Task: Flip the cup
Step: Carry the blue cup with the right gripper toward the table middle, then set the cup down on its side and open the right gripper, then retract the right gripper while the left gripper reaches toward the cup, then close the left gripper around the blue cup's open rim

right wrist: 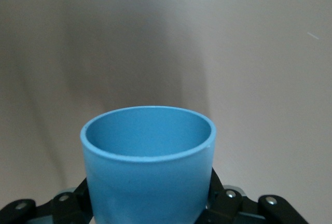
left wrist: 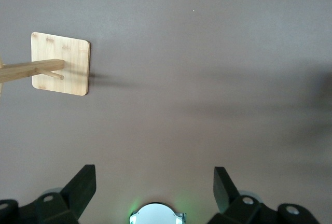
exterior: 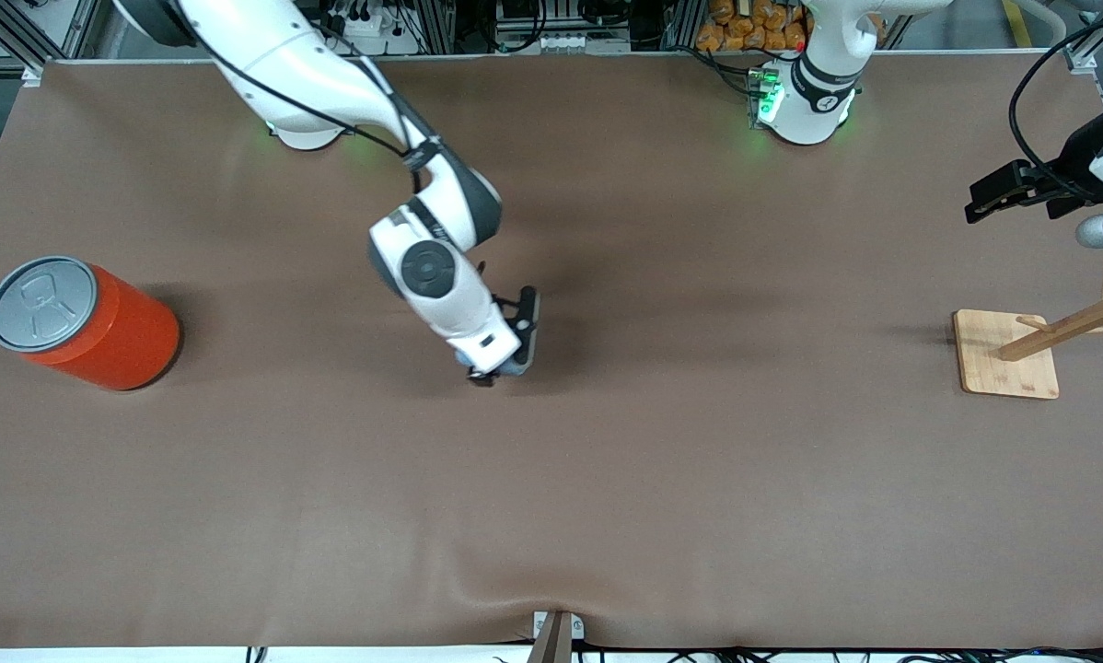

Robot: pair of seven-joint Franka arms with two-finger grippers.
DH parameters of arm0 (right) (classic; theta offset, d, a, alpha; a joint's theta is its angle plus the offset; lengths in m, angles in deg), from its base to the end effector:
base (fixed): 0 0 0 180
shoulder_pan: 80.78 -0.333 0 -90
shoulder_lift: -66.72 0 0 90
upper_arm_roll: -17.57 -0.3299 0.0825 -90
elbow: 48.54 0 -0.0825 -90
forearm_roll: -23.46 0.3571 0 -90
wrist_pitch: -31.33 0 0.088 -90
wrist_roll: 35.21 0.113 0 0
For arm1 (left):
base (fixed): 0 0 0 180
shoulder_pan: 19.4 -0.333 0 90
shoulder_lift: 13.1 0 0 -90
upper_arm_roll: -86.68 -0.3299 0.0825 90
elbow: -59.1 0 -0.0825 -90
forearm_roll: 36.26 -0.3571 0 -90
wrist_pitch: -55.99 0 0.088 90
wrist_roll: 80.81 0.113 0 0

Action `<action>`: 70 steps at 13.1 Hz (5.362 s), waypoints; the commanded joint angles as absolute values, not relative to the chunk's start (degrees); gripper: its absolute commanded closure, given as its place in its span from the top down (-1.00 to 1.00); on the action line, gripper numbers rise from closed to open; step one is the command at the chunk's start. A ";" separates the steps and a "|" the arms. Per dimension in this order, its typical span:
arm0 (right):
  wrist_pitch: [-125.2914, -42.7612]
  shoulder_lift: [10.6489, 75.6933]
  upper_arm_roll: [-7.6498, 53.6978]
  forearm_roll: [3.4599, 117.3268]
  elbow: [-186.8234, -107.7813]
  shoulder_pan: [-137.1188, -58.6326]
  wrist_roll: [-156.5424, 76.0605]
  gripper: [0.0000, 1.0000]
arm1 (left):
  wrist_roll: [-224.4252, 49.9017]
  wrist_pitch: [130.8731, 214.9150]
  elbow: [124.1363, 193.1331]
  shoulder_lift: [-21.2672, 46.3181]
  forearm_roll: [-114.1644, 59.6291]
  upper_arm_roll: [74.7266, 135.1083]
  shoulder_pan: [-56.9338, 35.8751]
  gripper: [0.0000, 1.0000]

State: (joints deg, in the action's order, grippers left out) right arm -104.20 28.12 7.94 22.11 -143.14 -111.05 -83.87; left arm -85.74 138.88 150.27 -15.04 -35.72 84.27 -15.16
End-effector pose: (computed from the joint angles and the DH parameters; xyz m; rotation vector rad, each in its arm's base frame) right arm 0.5322 0.4236 0.2508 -2.2128 -2.1102 -0.0864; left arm 0.5020 -0.0168 0.6308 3.1314 0.0836 -0.1742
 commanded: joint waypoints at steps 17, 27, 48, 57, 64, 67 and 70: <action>-91.29 33.57 11.77 23.37 -135.82 -111.82 -83.64 1.00 | -86.79 138.43 148.75 -13.36 -33.19 84.66 -14.66 1.00; -73.64 46.93 12.12 23.28 -135.20 -86.95 -78.82 1.00 | -99.78 145.72 148.66 -6.86 -28.53 86.94 -8.34 1.00; -58.24 63.99 18.36 23.20 -138.89 -79.55 -42.42 1.00 | -50.80 177.64 149.97 26.61 42.61 97.04 -4.90 1.00; -52.52 68.31 18.89 25.74 -138.81 -80.60 -36.17 1.00 | -37.49 177.55 153.93 32.96 57.76 97.93 -0.78 1.00; -51.20 68.31 19.42 25.92 -138.90 -79.90 -36.26 1.00 | -34.94 177.55 152.71 35.94 59.98 97.93 0.72 1.00; -51.81 68.13 19.42 25.92 -138.81 -79.90 -36.26 1.00 | -34.93 177.55 152.26 37.35 62.25 97.93 1.77 1.00; -51.99 68.04 19.33 25.92 -138.81 -80.07 -36.26 1.00 | -35.02 177.63 148.76 39.98 63.93 97.84 3.27 1.00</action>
State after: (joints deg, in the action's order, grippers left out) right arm -51.69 66.88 19.52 24.78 -137.88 -80.33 -36.99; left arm -35.92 177.20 152.59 37.47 62.03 97.79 2.27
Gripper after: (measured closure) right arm 0.000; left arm 0.000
